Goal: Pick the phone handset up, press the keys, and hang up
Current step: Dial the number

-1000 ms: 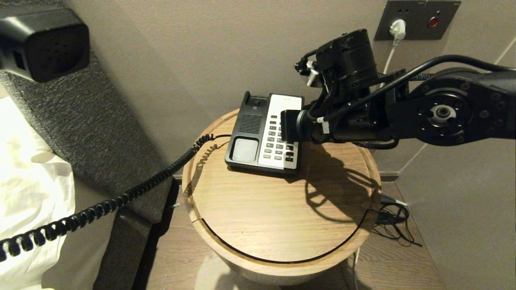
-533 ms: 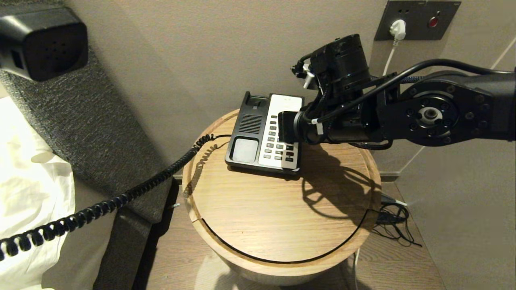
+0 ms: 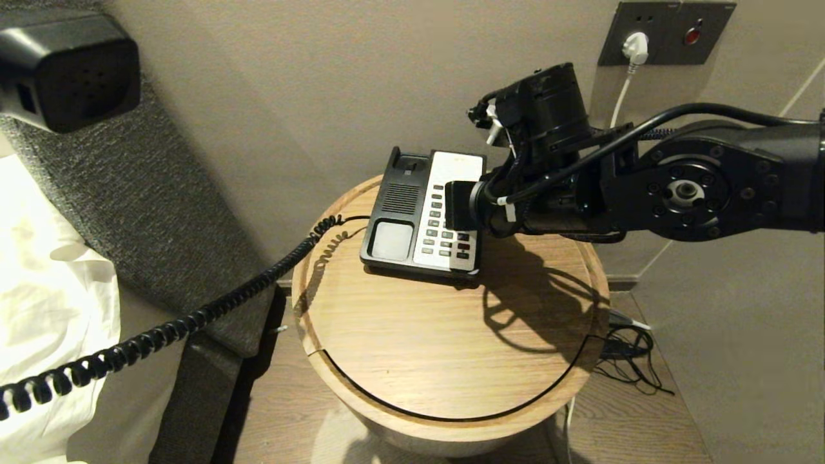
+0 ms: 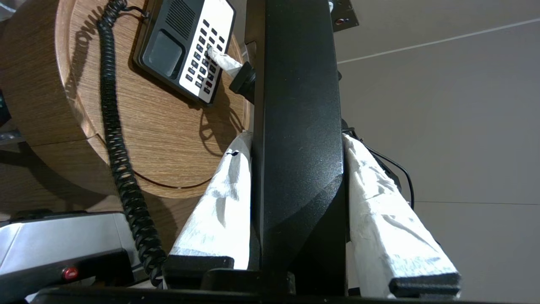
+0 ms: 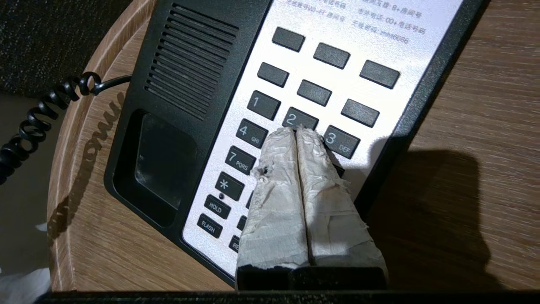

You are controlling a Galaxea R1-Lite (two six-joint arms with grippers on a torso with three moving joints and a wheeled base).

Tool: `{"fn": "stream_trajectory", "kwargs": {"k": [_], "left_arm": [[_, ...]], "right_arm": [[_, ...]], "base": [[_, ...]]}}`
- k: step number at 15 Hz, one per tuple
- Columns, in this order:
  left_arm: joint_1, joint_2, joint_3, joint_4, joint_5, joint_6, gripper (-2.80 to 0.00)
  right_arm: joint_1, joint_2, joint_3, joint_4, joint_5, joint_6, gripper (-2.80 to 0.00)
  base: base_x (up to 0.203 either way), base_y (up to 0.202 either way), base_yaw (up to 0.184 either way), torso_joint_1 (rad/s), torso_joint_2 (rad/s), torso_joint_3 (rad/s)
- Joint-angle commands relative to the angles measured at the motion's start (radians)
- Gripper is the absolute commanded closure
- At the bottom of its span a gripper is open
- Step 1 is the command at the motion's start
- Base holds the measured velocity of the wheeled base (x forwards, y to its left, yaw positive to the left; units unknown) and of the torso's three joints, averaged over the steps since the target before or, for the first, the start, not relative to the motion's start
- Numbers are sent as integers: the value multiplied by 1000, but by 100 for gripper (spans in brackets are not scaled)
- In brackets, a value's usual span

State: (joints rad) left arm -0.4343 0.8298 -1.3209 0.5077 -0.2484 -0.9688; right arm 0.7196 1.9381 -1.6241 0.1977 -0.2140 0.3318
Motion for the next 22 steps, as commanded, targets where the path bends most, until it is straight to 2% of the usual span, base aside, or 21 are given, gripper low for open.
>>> {"fn": "stream_trajectory", "kwargs": {"k": [1, 3, 9, 15, 22], "left_arm": [[0, -1, 2, 3, -2, -5, 0], [-1, -1, 2, 3, -2, -5, 0], [0, -3, 2, 3, -3, -5, 0], [0, -9, 6, 3, -3, -5, 0], [0, -13, 12, 3, -3, -5, 0]], "right_arm": [[0, -12, 32, 9, -2, 0, 0], [0, -28, 59, 6, -4, -3, 0], [0, -51, 3, 3, -15, 3, 0], [1, -91, 26, 24, -15, 7, 0], [1, -59, 29, 27, -15, 9, 0]], "base": [[0, 0, 0, 0, 0, 0], [0, 0, 0, 0, 0, 0], [0, 0, 0, 0, 0, 0], [0, 0, 0, 0, 0, 0], [0, 0, 0, 0, 0, 0]]}}
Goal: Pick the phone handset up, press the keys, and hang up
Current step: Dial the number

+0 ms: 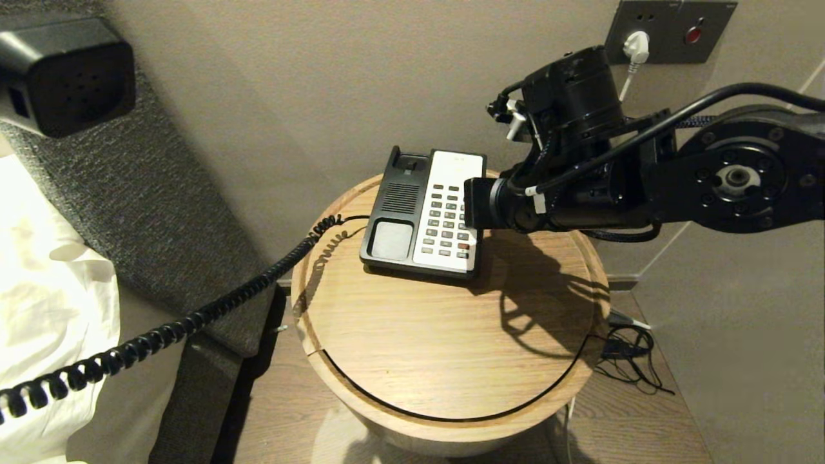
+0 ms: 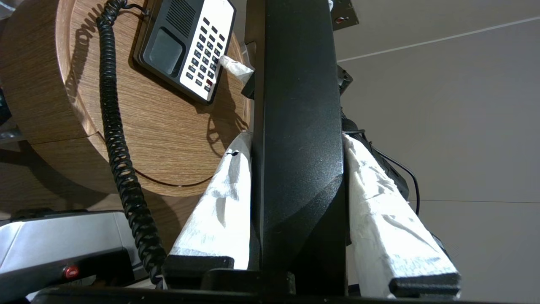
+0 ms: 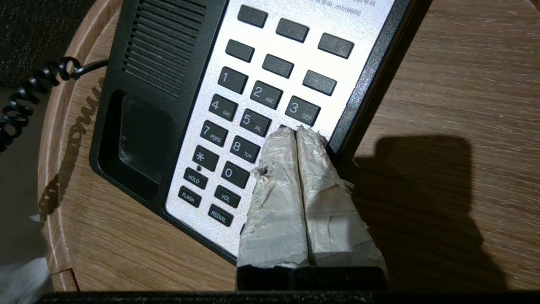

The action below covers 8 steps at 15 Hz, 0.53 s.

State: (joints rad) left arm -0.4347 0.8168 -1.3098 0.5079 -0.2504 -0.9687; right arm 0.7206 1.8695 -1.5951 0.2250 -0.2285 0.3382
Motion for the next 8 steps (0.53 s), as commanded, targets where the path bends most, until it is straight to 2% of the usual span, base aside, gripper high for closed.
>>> {"fn": "stream_trajectory", "kwargs": {"k": [1, 8], "left_arm": [[-1, -1, 1, 3, -1, -5, 0], [0, -2, 6, 3, -1, -5, 0]], "right_arm": [[0, 16, -2, -3, 0, 2, 0], [-1, 31, 21, -2, -3, 4, 0]], "base": [[0, 0, 0, 0, 0, 0], [0, 0, 0, 0, 0, 0]]}}
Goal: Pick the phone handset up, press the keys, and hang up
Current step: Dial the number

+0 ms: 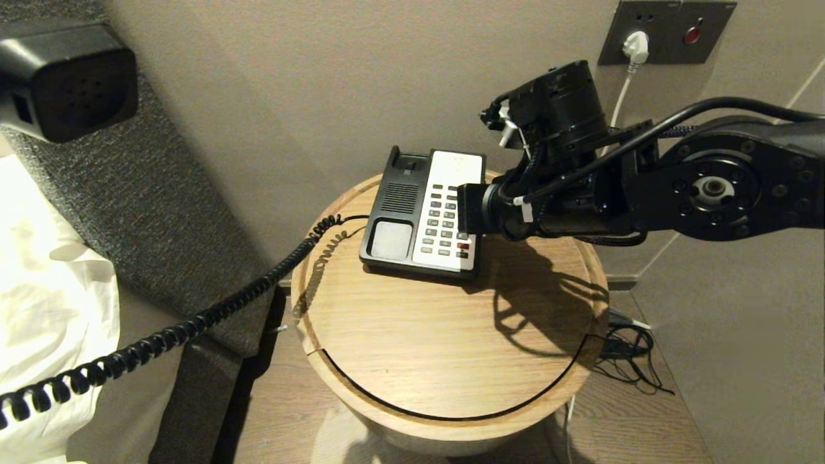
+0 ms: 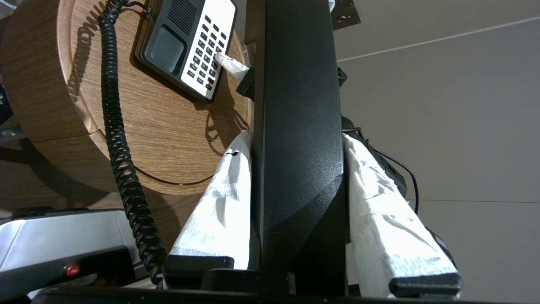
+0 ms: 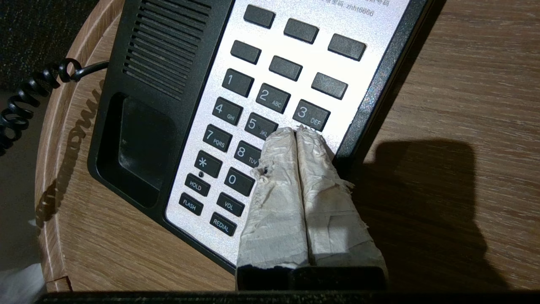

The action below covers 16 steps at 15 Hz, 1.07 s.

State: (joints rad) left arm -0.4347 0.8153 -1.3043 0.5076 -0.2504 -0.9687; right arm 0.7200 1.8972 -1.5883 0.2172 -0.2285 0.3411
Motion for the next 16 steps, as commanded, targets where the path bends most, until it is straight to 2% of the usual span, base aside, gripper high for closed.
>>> {"fn": "stream_trajectory", "kwargs": {"k": [1, 7, 16], "left_arm": [[1, -1, 0, 3, -1, -5, 0], [1, -5, 8, 3, -1, -5, 0], [-1, -18, 30, 3, -1, -5, 0]], "right_arm": [[0, -1, 26, 5, -2, 1, 0], [7, -41, -1, 0, 1, 1, 0], [73, -96, 70, 47, 3, 41, 0]], "base": [[0, 0, 0, 0, 0, 0], [0, 0, 0, 0, 0, 0], [0, 0, 0, 0, 0, 0]]}}
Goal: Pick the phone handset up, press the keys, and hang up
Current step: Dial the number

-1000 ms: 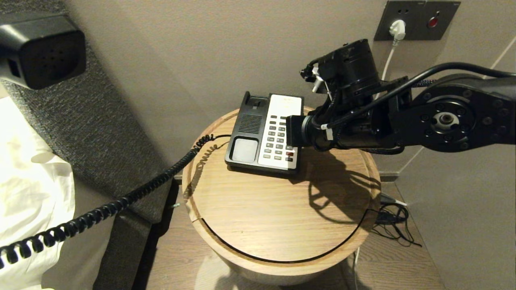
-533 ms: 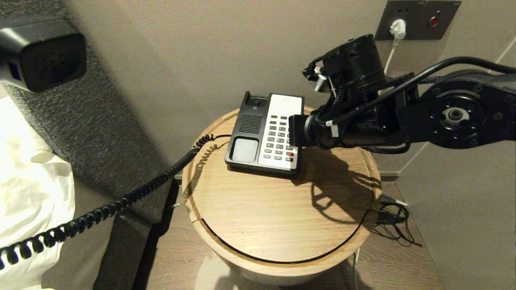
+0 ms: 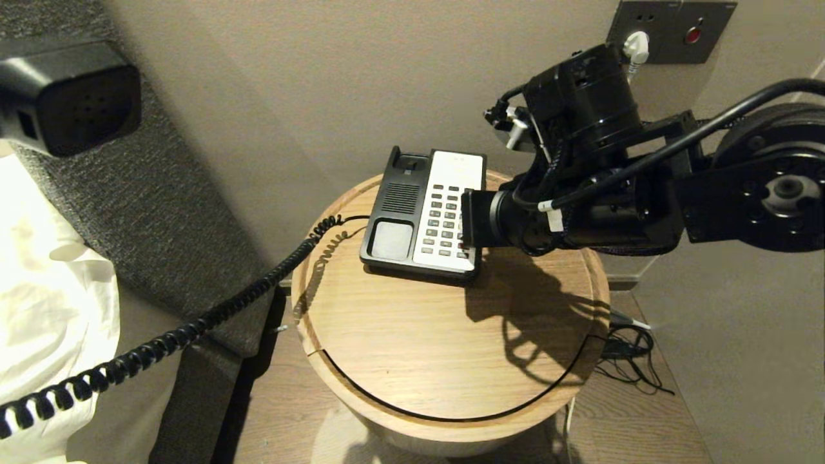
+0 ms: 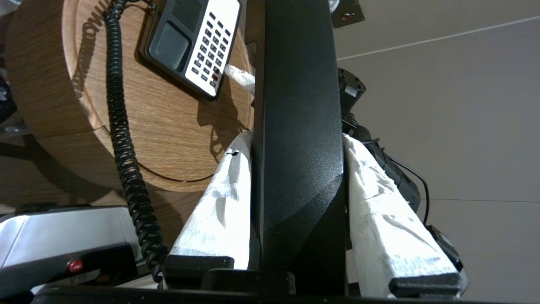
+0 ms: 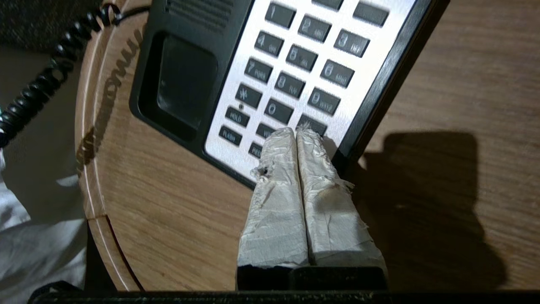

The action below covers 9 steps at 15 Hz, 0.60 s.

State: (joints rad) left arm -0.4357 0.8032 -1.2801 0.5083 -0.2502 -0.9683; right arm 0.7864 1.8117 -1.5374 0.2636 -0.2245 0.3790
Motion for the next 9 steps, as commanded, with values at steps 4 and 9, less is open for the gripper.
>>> {"fn": "stream_trajectory", "kwargs": {"k": [4, 9], "left_arm": [[1, -6, 4, 3, -3, -6, 0], [0, -6, 5, 3, -3, -6, 0]], "right_arm": [[11, -34, 66, 5, -3, 3, 0], [16, -43, 87, 13, -1, 6, 0]], "base": [[0, 0, 0, 0, 0, 0], [0, 0, 0, 0, 0, 0]]}}
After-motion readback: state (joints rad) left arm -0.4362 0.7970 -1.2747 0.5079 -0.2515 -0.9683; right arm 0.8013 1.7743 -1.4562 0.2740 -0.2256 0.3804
